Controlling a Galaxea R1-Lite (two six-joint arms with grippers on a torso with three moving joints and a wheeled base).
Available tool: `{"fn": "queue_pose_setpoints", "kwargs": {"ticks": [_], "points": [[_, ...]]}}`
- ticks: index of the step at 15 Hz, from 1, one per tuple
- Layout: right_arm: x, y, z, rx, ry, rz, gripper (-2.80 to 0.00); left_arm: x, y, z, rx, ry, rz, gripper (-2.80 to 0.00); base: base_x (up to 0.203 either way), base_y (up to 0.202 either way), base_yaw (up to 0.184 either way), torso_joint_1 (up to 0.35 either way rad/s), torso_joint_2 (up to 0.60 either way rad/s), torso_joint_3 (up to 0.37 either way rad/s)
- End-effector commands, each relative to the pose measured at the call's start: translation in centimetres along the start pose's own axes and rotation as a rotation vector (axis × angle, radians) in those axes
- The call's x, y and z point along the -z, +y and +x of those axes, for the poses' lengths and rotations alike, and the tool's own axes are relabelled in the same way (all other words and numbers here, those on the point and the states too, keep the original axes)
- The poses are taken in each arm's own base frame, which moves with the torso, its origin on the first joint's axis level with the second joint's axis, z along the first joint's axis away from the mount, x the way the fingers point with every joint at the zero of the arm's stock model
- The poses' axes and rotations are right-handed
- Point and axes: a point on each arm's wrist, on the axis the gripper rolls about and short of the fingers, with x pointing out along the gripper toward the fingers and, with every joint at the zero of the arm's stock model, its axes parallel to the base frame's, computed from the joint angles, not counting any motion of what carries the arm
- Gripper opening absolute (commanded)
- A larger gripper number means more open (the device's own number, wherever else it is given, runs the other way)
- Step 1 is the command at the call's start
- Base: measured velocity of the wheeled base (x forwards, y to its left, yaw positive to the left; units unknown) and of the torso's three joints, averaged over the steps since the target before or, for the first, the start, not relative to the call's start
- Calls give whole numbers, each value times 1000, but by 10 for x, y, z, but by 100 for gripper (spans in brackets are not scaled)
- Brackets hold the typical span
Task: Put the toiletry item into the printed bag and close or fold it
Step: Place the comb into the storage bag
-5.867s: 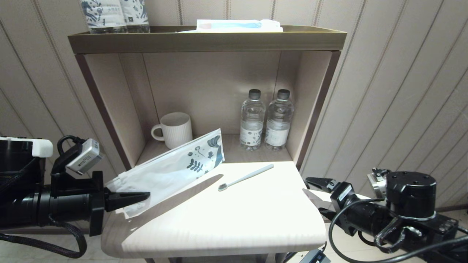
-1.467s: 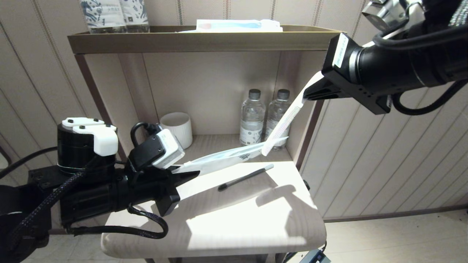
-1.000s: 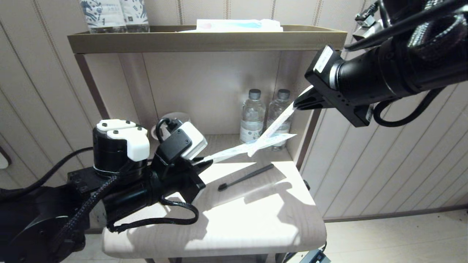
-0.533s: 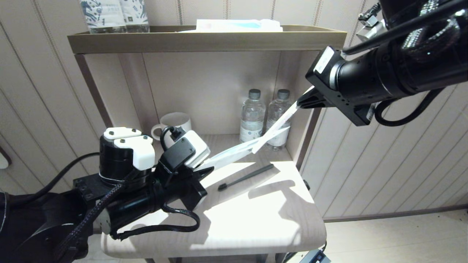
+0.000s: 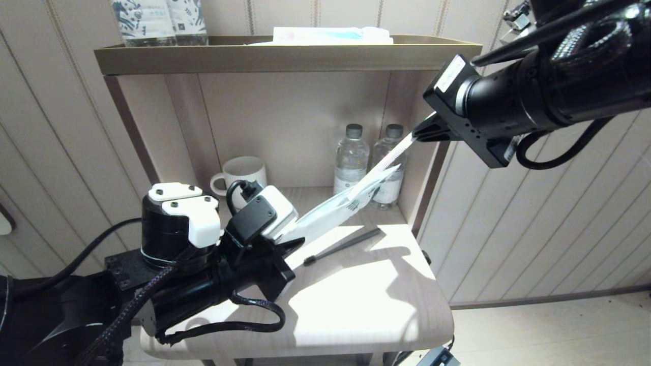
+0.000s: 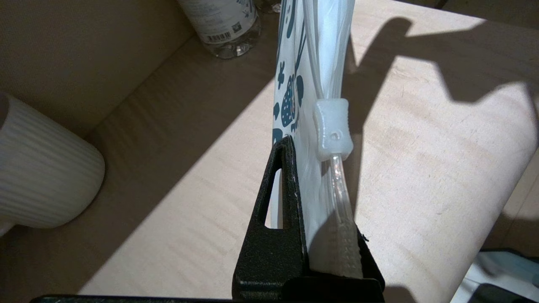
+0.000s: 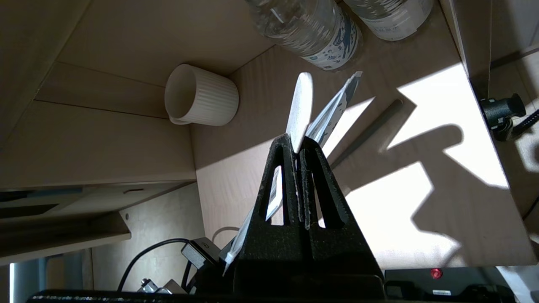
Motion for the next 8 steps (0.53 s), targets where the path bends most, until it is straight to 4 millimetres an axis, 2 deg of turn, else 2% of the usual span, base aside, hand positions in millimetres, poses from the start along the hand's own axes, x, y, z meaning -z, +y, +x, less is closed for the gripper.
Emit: {"fn": "queue_pose_setpoints", "kwargs": {"ticks": [1, 3, 8], "points": [[4, -1, 11, 26, 14, 9, -280, -4, -3, 0, 9, -16, 1, -280, 0, 0, 0, 0, 0, 0], [11, 0, 20, 41, 33, 11, -280, -7, -7, 0, -1, -20, 5, -280, 0, 0, 0, 0, 0, 0], [17, 4, 19, 29, 47, 0, -280, -17, -17, 5, 0, -39, 9, -280, 0, 0, 0, 0, 0, 0]]}}
